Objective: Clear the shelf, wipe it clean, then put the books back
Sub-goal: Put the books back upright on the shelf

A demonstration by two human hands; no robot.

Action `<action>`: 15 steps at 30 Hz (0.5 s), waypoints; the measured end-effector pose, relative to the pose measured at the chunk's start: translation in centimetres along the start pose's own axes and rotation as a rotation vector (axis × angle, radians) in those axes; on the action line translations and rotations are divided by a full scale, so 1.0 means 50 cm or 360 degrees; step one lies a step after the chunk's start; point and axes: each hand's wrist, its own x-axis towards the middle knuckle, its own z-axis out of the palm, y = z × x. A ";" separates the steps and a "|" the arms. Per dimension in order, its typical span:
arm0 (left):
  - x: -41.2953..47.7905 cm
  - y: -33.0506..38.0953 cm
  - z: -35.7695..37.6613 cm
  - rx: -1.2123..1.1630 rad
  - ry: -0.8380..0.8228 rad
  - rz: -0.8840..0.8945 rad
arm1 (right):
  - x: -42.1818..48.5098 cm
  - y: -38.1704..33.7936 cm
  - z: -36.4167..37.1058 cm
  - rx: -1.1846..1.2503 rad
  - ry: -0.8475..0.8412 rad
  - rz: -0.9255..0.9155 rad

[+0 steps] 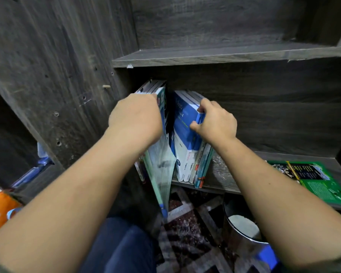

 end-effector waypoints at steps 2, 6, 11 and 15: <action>0.013 0.019 0.019 -0.0010 0.0011 -0.0026 | -0.002 -0.002 0.002 0.0007 0.0004 -0.0016; 0.027 0.061 0.093 -0.0027 0.0052 -0.0032 | -0.008 -0.005 0.003 0.0027 0.0006 -0.0059; 0.031 0.076 0.163 -0.0071 -0.0007 0.0047 | -0.016 -0.015 -0.003 0.0104 -0.0079 -0.0063; 0.044 0.050 0.191 -0.0580 0.0431 0.0177 | -0.023 -0.001 -0.020 0.0267 -0.0194 -0.0148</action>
